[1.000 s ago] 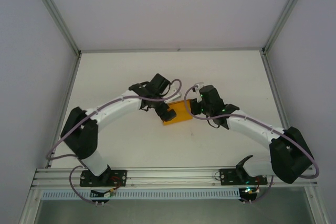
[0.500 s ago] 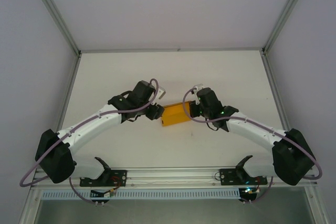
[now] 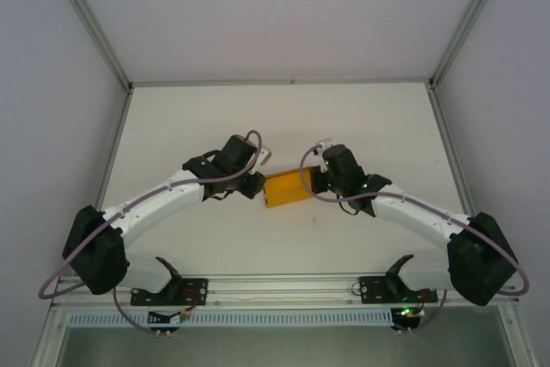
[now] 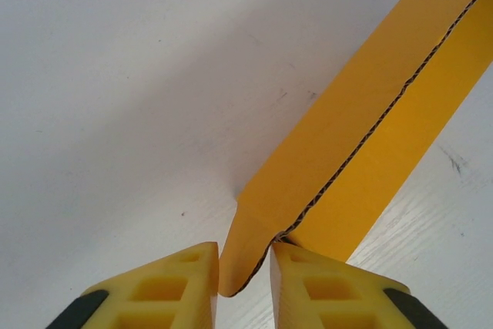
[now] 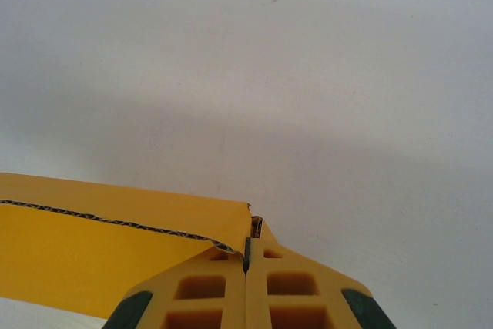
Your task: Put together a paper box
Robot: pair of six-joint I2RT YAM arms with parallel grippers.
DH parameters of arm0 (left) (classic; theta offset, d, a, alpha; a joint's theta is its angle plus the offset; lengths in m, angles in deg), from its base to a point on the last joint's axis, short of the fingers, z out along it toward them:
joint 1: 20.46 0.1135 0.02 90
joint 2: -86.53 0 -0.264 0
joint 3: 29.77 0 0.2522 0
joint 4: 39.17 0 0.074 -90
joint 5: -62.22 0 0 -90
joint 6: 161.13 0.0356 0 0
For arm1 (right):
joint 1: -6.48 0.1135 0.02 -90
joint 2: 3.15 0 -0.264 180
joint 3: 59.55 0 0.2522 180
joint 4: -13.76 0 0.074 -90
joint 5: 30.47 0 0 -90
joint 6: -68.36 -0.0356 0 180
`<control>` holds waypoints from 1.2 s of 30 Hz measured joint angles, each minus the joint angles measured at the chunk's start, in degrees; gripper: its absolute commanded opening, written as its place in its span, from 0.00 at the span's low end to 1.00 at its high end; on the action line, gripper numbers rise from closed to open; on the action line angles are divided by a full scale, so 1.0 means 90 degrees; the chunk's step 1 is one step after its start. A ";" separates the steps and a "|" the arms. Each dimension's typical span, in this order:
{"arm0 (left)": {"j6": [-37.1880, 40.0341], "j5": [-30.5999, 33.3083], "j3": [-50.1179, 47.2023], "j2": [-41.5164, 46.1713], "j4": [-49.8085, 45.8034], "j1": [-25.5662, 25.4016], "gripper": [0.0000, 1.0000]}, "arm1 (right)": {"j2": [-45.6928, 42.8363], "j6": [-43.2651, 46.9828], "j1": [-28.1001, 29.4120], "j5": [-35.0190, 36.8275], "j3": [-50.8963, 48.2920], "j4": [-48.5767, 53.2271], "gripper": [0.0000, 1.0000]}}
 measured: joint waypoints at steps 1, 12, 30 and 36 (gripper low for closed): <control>-0.0027 0.0002 0.0002 -0.0017 0.0000 0.0000 0.25 | 0.0000 0.0000 0.0000 -0.0002 -0.0002 0.0000 0.00; -0.0389 0.0005 0.0185 -0.0403 -0.0073 -0.0002 0.06 | -0.0058 -0.0002 0.0012 -0.0049 -0.0085 -0.0056 0.00; -0.3266 -0.0418 0.0775 -0.0736 -0.0840 0.0000 0.03 | -0.0046 -0.0248 0.0673 0.1059 -0.0155 -0.0102 0.00; -0.3436 -0.0056 0.0775 -0.0775 -0.0828 -0.0155 0.04 | -0.0134 -0.0318 0.0721 0.1151 -0.0328 -0.0299 0.00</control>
